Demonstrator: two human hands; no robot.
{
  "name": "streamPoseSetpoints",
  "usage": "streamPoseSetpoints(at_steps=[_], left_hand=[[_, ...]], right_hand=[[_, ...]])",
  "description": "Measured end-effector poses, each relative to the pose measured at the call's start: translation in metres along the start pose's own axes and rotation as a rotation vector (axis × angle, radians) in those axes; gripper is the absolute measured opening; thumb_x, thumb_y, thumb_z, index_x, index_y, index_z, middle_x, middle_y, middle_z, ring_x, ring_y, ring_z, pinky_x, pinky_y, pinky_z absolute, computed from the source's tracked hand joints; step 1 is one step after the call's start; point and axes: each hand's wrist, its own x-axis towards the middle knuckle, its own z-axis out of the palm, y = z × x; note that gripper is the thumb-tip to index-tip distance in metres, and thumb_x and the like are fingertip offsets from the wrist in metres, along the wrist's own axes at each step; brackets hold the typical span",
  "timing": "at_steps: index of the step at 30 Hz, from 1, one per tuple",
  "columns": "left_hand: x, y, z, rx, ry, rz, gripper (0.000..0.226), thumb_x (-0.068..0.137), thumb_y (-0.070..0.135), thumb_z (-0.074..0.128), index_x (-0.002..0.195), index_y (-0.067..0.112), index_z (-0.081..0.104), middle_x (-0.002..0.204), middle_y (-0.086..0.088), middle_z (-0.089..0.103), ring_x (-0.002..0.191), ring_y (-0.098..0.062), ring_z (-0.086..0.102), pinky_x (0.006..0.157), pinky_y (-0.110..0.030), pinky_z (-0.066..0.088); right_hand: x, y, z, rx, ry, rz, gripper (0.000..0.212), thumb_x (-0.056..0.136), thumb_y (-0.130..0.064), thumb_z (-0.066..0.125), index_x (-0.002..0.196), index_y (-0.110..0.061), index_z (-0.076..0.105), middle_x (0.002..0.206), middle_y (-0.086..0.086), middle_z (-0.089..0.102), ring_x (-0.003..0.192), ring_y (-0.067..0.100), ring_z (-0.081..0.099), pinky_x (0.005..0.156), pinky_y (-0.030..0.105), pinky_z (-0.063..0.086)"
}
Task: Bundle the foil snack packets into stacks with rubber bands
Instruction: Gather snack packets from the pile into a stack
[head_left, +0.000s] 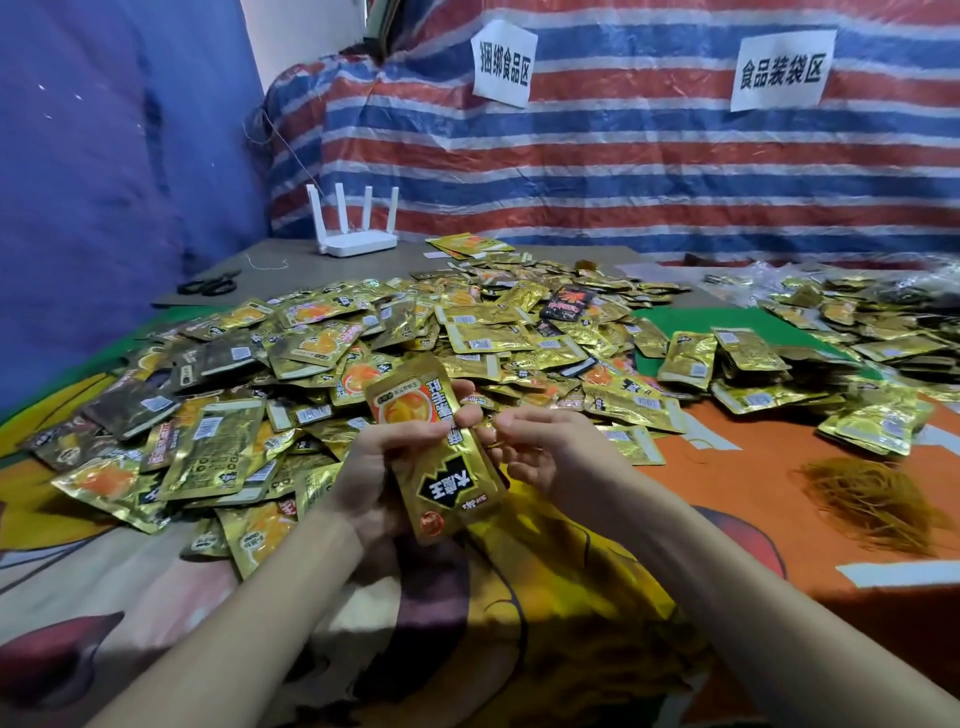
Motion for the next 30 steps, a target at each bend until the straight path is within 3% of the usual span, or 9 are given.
streamPoseSetpoints(at_steps=[3,5,7,10,13,15,18,24,30], left_hand=[[0.009,0.005,-0.001,-0.107,-0.106,-0.027,0.038,0.078,0.002,0.069,0.115,0.007,0.061,0.092,-0.006,0.058,0.086,-0.025,0.062,0.091,-0.044,0.053],[0.015,0.008,-0.004,-0.112,-0.092,-0.066,0.040,0.079,0.002,0.067,0.116,0.007,0.054,0.091,-0.006,0.059,0.085,-0.024,0.063,0.093,-0.042,0.050],[0.019,0.007,-0.010,-0.063,-0.043,-0.097,0.048,0.073,0.003,0.074,0.116,0.007,0.052,0.090,-0.007,0.058,0.083,-0.024,0.062,0.091,-0.041,0.048],[0.024,0.002,-0.017,-0.011,0.037,-0.117,0.057,0.062,0.001,0.081,0.114,0.005,0.056,0.088,-0.008,0.056,0.078,-0.024,0.060,0.082,-0.042,0.050],[0.025,-0.004,-0.016,0.001,0.049,-0.146,0.052,0.061,0.001,0.082,0.110,0.004,0.064,0.089,-0.010,0.059,0.078,-0.026,0.062,0.084,-0.045,0.051],[0.025,-0.008,-0.015,0.025,0.083,-0.173,0.049,0.057,0.001,0.084,0.104,0.004,0.070,0.090,-0.012,0.063,0.079,-0.028,0.064,0.082,-0.045,0.054],[0.024,-0.010,-0.013,0.062,0.147,-0.193,0.049,0.059,-0.001,0.078,0.107,0.001,0.070,0.092,-0.017,0.069,0.079,-0.031,0.069,0.076,-0.045,0.060],[0.023,-0.006,-0.010,0.182,0.209,-0.251,0.032,0.063,0.004,0.076,0.094,0.004,0.075,0.086,-0.013,0.070,0.073,-0.030,0.071,0.071,-0.042,0.060],[0.020,0.005,-0.018,0.176,0.247,0.025,0.019,0.075,0.007,0.066,0.082,0.019,0.079,0.086,-0.007,0.072,0.085,-0.029,0.071,0.081,-0.045,0.058]], right_hand=[[0.002,0.000,-0.005,0.263,-0.114,0.095,0.004,0.070,-0.010,0.075,0.072,-0.012,0.073,0.086,0.010,0.066,0.077,0.021,0.063,0.084,0.029,0.045],[0.004,-0.001,-0.011,0.500,-0.205,0.078,0.018,0.058,-0.008,0.077,0.069,-0.010,0.063,0.078,0.008,0.062,0.077,0.026,0.062,0.088,0.033,0.046],[0.005,-0.001,-0.014,0.684,-0.264,0.022,0.021,0.059,-0.009,0.071,0.066,-0.012,0.051,0.070,0.006,0.055,0.073,0.028,0.059,0.087,0.037,0.047],[0.009,-0.002,-0.011,0.772,-0.246,-0.073,0.010,0.061,-0.006,0.065,0.061,-0.011,0.056,0.063,0.004,0.055,0.076,0.029,0.062,0.085,0.041,0.055],[0.009,0.000,-0.012,0.763,-0.213,-0.118,0.026,0.063,0.002,0.071,0.087,-0.003,0.079,0.071,0.005,0.066,0.073,0.023,0.067,0.070,0.033,0.059],[0.008,0.001,-0.008,0.715,-0.219,-0.102,0.037,0.084,0.000,0.059,0.112,-0.015,0.079,0.097,0.008,0.075,0.067,0.016,0.069,0.058,0.023,0.058],[0.009,0.004,-0.006,0.665,-0.176,-0.129,0.043,0.088,0.000,0.054,0.117,-0.023,0.076,0.124,0.013,0.071,0.080,0.022,0.076,0.049,0.021,0.058],[0.012,0.011,-0.004,0.449,-0.088,-0.239,0.056,0.082,-0.004,0.068,0.135,-0.018,0.060,0.128,0.016,0.069,0.112,0.032,0.070,0.057,0.033,0.062],[0.010,0.014,-0.009,0.300,-0.036,-0.303,0.057,0.072,-0.007,0.080,0.126,-0.019,0.070,0.128,0.015,0.069,0.116,0.031,0.068,0.069,0.048,0.063]])
